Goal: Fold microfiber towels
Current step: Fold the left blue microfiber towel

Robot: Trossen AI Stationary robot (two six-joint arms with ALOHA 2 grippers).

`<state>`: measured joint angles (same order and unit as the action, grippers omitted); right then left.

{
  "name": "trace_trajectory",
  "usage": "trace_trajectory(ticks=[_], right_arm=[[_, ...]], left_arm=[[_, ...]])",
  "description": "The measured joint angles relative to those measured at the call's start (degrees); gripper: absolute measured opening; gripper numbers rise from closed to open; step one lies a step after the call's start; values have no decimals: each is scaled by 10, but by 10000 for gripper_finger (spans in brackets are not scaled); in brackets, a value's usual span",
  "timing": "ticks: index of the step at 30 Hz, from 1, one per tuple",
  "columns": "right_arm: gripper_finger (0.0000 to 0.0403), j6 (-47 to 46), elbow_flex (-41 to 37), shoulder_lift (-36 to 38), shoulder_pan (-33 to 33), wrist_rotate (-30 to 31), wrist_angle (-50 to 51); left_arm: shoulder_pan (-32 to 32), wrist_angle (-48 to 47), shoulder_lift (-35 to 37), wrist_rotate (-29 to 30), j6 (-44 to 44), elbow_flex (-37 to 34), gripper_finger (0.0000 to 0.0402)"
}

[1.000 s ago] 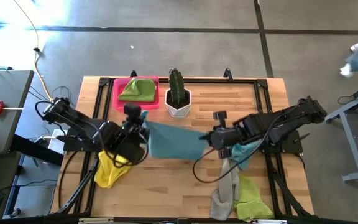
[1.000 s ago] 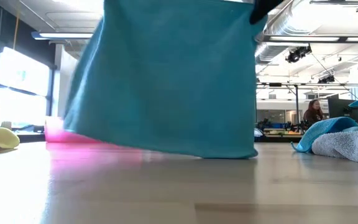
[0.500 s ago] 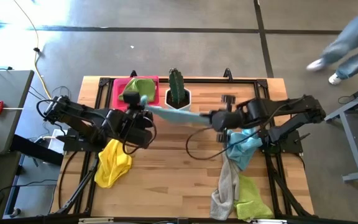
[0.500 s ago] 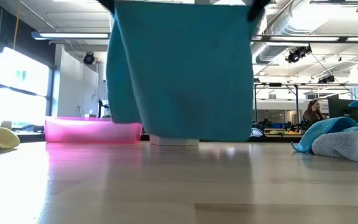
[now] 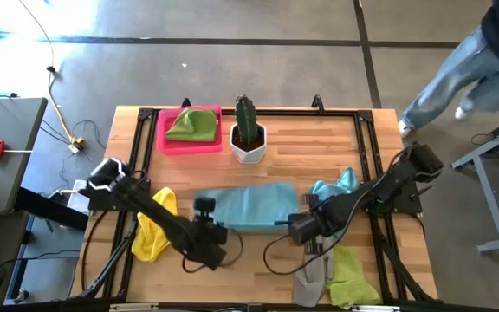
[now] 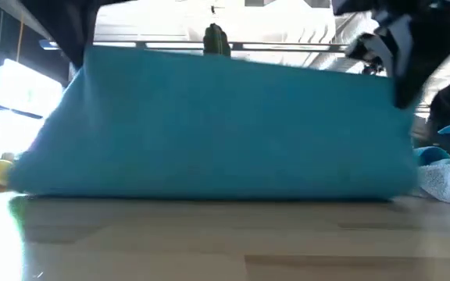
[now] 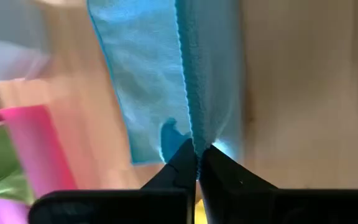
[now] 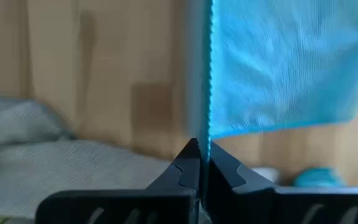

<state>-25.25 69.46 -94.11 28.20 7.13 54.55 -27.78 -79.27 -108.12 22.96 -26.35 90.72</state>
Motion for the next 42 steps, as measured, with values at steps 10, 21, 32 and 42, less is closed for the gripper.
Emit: trace_trajectory(ticks=[10, 21, 32, 42], right_arm=[[0, 30, 28, -57, 17, -101, -28], [0, 122, 47, -60, -33, -28, 4], [0, 190, 47, -82, -115, -12, 13], [0, 240, 47, -91, -154, 8, 5]], left_arm=[[-15, 94, -56, -191, 72, 0, 0], [10, -5, -59, -85, 20, 0, 0], [64, -29, -74, -46, 36, 0, 0], [99, -32, -74, 7, 25, -50, 0]])
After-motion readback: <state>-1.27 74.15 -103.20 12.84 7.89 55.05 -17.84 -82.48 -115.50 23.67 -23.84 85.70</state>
